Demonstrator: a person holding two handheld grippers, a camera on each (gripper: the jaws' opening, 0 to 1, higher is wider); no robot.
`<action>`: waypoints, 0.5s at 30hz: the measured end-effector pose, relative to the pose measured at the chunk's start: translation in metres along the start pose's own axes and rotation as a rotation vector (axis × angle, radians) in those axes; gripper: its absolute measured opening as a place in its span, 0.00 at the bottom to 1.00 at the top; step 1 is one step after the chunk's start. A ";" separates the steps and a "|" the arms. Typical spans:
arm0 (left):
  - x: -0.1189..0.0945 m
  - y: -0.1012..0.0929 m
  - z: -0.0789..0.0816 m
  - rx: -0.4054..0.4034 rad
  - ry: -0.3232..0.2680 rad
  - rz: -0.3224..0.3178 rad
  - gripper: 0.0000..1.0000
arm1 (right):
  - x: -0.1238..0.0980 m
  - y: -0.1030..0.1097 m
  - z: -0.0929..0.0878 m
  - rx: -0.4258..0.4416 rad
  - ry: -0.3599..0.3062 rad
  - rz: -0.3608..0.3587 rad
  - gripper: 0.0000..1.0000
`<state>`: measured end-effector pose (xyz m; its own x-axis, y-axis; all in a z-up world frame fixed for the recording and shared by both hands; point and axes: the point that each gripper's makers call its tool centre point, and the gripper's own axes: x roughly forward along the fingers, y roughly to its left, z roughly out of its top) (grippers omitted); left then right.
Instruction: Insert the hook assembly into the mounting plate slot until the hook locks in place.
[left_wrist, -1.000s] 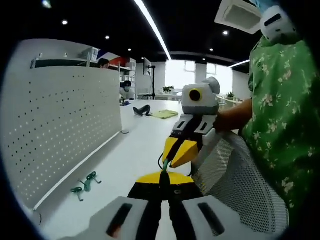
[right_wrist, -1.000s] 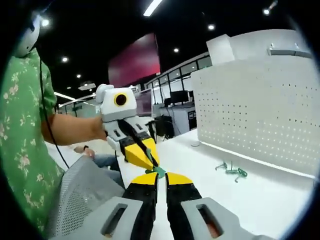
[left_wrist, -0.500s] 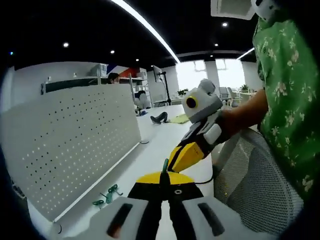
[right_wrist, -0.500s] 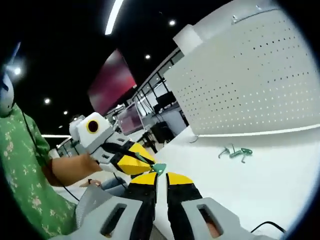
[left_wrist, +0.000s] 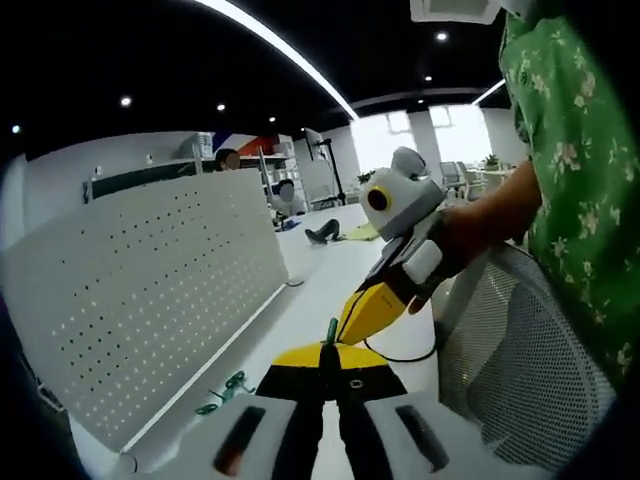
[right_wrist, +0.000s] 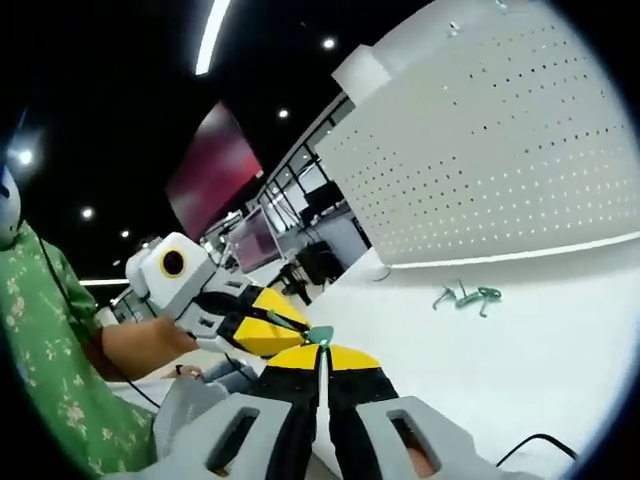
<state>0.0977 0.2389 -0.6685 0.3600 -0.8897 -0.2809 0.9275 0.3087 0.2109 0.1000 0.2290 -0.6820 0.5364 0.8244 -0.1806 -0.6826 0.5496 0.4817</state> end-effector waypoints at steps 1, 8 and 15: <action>0.000 0.000 0.000 0.004 0.002 0.002 0.02 | 0.000 0.000 0.001 -0.008 -0.003 -0.005 0.00; 0.004 -0.001 -0.008 0.097 0.081 0.026 0.02 | 0.000 -0.001 0.003 -0.083 0.005 -0.055 0.00; 0.006 -0.001 -0.012 0.154 0.136 0.058 0.02 | 0.001 0.003 0.005 -0.153 0.010 -0.082 0.00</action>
<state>0.1002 0.2375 -0.6815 0.4321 -0.8150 -0.3862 0.8823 0.2934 0.3680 0.1011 0.2311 -0.6767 0.5889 0.7769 -0.2228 -0.7049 0.6286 0.3286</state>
